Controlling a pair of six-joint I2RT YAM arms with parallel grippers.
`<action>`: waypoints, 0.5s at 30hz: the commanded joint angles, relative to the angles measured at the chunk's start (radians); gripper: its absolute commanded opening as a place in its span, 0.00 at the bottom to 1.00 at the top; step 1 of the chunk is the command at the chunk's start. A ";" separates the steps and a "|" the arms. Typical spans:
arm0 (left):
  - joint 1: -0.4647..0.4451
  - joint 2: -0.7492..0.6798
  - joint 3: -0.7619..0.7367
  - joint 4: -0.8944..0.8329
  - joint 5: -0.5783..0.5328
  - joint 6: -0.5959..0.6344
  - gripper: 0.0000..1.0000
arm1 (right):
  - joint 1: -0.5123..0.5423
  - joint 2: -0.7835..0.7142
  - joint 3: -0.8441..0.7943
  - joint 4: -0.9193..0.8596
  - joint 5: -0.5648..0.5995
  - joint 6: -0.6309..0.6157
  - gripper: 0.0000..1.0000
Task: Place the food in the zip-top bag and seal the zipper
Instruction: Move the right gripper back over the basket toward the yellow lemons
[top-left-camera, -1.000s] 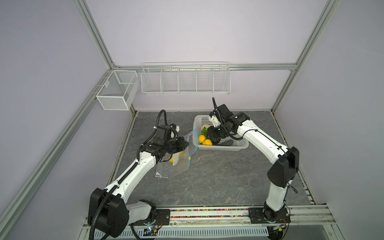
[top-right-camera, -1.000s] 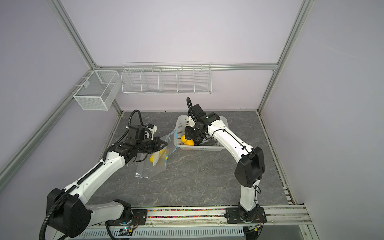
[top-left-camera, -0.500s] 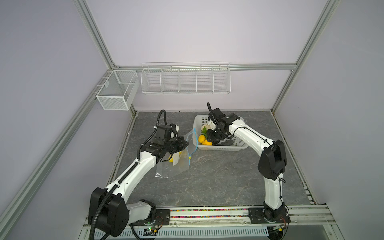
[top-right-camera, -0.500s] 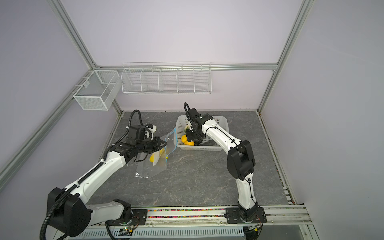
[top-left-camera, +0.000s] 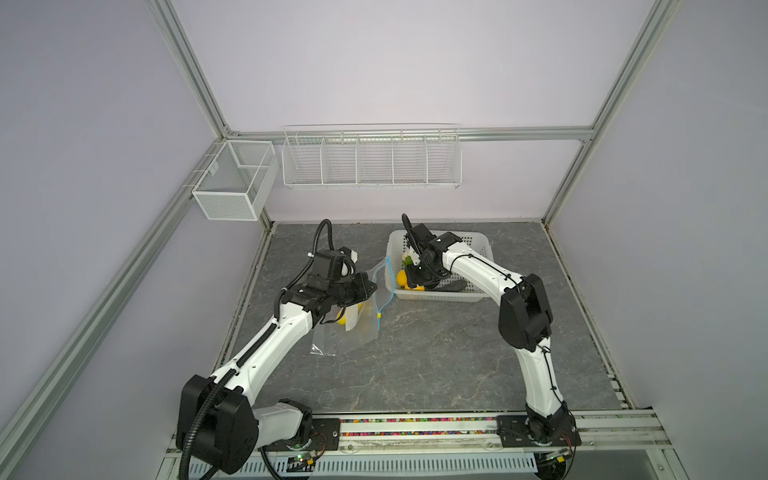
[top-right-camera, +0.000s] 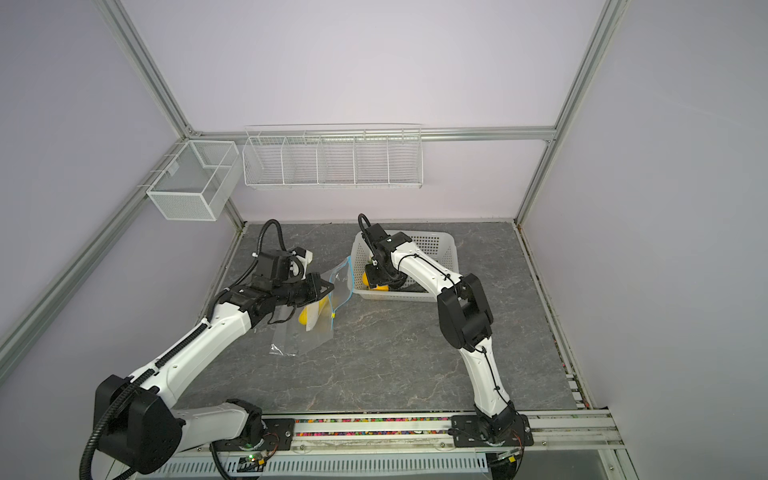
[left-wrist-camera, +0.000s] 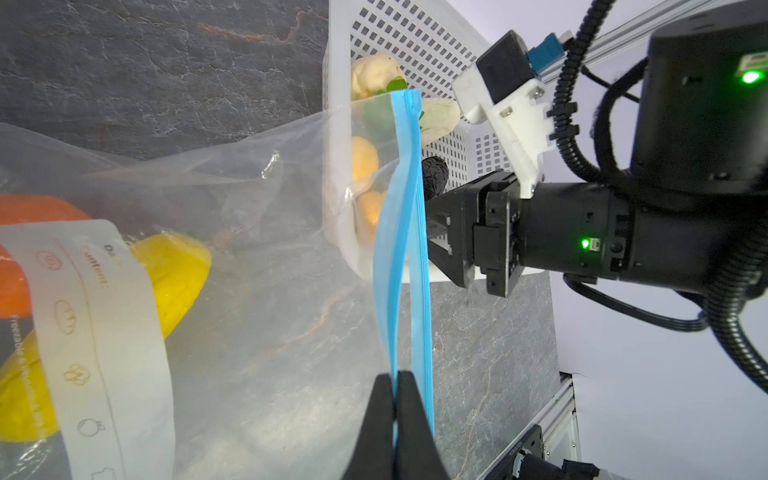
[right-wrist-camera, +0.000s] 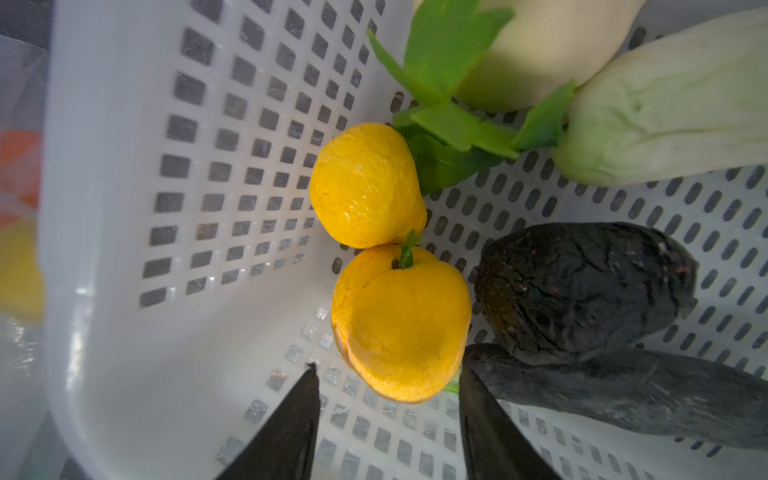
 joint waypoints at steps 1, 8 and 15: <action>-0.002 0.002 -0.004 0.004 -0.009 0.008 0.00 | 0.005 0.034 0.034 -0.002 0.017 -0.011 0.58; -0.002 -0.004 -0.007 0.007 -0.009 0.006 0.00 | 0.006 0.084 0.079 -0.019 0.036 -0.016 0.66; -0.002 -0.008 -0.010 0.001 -0.016 0.011 0.00 | 0.006 0.124 0.104 -0.062 0.059 -0.024 0.78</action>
